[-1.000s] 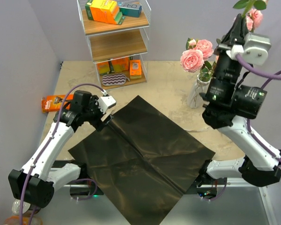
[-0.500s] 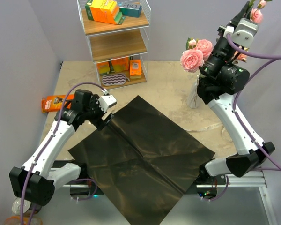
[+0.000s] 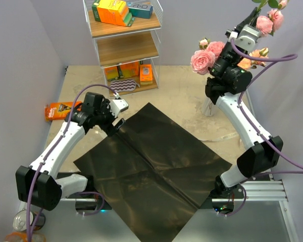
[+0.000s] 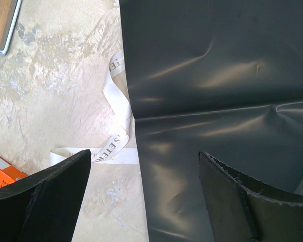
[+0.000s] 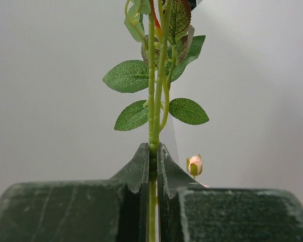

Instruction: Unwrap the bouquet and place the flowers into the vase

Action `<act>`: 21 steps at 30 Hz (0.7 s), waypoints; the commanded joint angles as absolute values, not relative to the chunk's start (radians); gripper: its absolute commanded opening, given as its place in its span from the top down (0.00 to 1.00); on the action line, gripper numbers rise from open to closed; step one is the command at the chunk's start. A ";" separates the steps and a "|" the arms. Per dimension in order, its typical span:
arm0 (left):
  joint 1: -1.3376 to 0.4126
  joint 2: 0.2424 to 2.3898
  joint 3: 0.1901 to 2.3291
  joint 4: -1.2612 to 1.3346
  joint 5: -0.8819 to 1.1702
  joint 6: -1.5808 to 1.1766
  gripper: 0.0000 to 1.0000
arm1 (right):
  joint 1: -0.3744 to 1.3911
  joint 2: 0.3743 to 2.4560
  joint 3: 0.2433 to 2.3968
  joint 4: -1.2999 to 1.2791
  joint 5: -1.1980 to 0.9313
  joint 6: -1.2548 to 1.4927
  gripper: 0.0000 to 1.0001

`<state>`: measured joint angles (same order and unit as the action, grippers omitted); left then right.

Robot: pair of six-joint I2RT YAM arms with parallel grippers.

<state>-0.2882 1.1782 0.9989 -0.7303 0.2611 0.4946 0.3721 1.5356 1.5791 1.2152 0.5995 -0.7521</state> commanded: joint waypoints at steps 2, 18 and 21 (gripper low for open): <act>-0.284 1.196 1.065 -0.713 0.275 0.526 0.09 | 0.347 1.551 1.557 1.365 0.554 -0.753 1.00; -0.282 1.223 1.104 -0.733 0.282 0.515 0.09 | 0.325 1.555 1.413 1.447 0.561 -0.750 1.00; -0.282 1.223 1.112 -0.742 0.275 0.520 0.09 | 0.324 1.563 1.398 1.460 0.572 -0.746 1.00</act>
